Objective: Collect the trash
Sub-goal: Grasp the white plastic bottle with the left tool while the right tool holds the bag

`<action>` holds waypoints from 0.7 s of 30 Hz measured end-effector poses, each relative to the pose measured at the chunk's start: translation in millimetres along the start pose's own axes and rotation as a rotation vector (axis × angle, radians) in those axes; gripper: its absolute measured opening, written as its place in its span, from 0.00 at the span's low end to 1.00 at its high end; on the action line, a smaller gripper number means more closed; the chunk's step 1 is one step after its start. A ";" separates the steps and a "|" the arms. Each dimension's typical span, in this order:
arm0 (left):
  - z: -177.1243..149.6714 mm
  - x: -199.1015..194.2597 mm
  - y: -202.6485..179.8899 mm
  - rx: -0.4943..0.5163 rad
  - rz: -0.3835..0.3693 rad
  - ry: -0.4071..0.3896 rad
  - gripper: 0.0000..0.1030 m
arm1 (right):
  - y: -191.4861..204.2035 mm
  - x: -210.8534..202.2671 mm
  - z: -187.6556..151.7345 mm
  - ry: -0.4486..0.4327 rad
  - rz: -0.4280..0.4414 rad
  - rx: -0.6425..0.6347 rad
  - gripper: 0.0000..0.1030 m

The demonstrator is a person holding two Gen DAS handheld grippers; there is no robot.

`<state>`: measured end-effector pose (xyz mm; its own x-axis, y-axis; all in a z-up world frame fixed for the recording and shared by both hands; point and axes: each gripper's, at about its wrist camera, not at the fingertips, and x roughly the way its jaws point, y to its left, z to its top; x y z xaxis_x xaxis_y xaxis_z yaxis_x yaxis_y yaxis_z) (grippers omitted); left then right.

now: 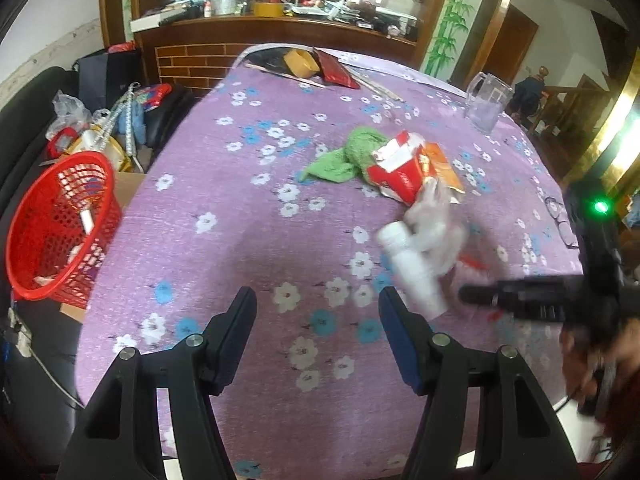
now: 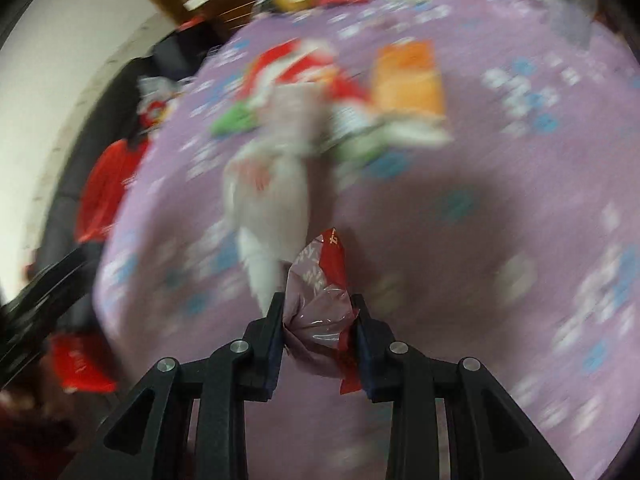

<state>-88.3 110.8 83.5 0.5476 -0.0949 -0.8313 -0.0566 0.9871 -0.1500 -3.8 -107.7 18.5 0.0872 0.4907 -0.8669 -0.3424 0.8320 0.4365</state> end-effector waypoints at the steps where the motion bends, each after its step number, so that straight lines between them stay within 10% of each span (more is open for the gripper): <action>1: 1.0 2.5 -2.6 0.004 -0.011 0.004 0.60 | 7.3 -3.1 -5.1 -0.011 0.008 -0.006 0.33; 13: 6.9 58.7 3.6 -0.067 -0.020 0.101 0.59 | 1.8 -60.4 -35.4 -0.159 -0.049 0.074 0.33; 21: 1.9 80.3 28.7 -0.095 0.012 0.131 0.32 | 3.1 -94.0 -50.8 -0.220 -0.063 0.070 0.33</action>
<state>-44.4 131.7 13.5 0.4330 -0.1055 -0.8952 -0.1443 0.9722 -0.1843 -60.7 -164.4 89.1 0.3110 0.4751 -0.8232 -0.2645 0.8752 0.4052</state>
